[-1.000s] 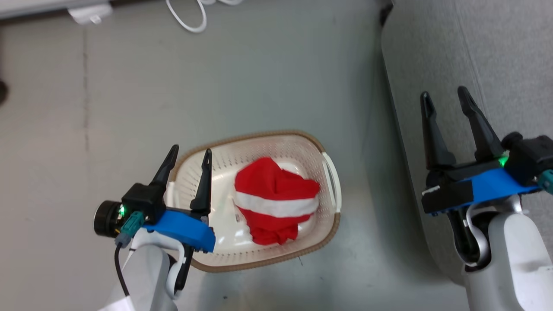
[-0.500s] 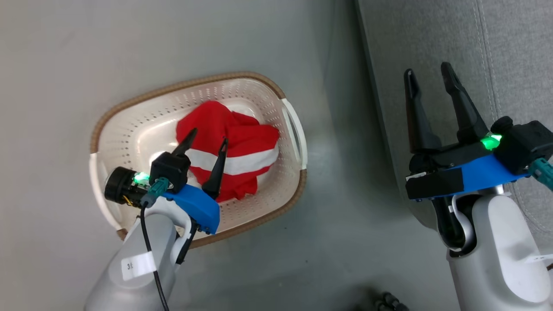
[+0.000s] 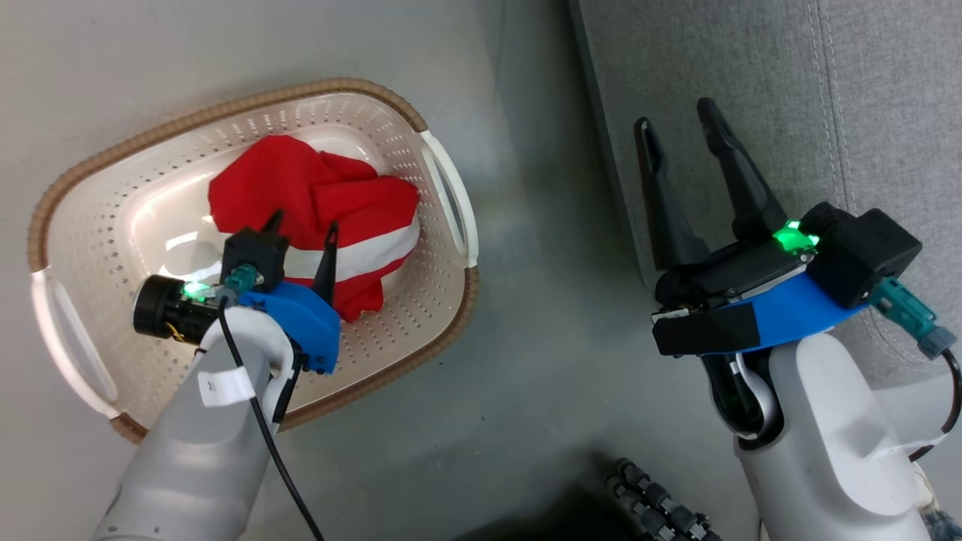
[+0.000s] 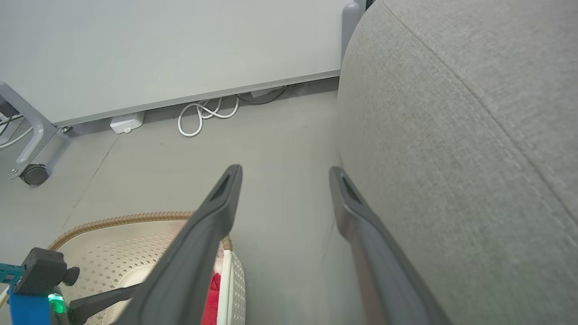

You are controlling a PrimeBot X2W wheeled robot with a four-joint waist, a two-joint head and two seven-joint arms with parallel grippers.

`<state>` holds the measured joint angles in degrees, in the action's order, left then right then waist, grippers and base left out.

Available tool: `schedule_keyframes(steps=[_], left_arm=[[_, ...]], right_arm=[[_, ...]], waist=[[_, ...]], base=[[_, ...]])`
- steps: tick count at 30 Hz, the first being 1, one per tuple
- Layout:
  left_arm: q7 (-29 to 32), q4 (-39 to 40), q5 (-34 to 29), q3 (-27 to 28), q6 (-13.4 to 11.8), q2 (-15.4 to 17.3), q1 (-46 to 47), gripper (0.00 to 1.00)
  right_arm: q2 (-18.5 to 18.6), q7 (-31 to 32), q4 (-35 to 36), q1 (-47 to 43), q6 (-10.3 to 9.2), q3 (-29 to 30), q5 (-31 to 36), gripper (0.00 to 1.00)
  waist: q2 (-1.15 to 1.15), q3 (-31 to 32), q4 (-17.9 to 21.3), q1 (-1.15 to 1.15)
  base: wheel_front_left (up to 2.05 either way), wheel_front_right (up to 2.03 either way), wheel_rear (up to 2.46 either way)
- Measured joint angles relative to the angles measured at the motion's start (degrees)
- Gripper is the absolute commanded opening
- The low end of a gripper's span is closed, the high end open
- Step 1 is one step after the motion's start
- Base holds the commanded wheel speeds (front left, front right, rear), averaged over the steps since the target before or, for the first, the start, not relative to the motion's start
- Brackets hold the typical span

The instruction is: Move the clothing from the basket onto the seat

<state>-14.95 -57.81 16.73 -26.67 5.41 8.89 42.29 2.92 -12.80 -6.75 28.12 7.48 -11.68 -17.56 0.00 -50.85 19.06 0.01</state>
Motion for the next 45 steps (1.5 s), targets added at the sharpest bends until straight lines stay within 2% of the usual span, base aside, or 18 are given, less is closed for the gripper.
schedule_keyframes(steps=[4, 9, 13, 22, 23, 24, 45], left_arm=[[0.31, -3.04, 0.36, 0.37, -1.88, -0.16, 2.49, 1.00], [2.01, -7.14, 0.33, 0.66, -5.60, -0.14, 4.99, 1.00], [3.55, -9.84, 0.33, 0.64, -7.35, -0.10, 6.29, 1.00], [9.61, -13.84, 1.93, 1.18, -8.40, -0.57, 7.10, 1.00], [9.82, -13.93, 1.93, 1.01, -8.38, -0.62, 7.12, 0.41], [10.00, -14.02, 1.96, 0.94, -8.13, -0.65, 7.17, 0.00], [9.77, -15.36, 3.41, -0.34, -5.77, -0.57, 7.44, 0.00]], right_arm=[[-0.01, -0.76, -0.07, -0.03, 0.00, -1.38, -0.83, 1.00], [0.00, -1.22, -0.26, -0.20, 0.00, -2.11, -1.29, 1.00], [0.00, -1.49, -0.41, -0.31, 0.01, -2.41, -1.78, 1.00], [0.00, -1.91, -0.74, -0.38, 0.01, -2.69, -2.29, 1.00], [0.00, -1.91, -0.77, -0.37, 0.00, -2.69, -2.29, 1.00], [0.00, -1.92, -0.79, -0.35, 0.00, -2.68, -2.29, 1.00], [0.00, -2.15, -2.42, -0.14, 0.00, -1.98, -1.19, 1.00]], waist=[[0.00, -1.26, 1.34, 0.00], [0.00, -2.49, 2.69, 0.00], [0.00, -3.23, 3.32, 0.00], [0.00, -3.77, 3.46, -0.01], [0.00, -3.77, 3.42, 0.00], [0.00, -3.75, 3.38, -0.01], [0.00, -1.63, 2.49, 0.00]], base=[[0.00, 0.00, 0.00], [0.00, 0.00, 0.00], [0.00, 0.00, 0.00], [0.00, 0.00, 0.00], [0.00, 0.00, 0.00], [0.00, 0.00, 0.00], [0.00, 0.00, 0.00]])
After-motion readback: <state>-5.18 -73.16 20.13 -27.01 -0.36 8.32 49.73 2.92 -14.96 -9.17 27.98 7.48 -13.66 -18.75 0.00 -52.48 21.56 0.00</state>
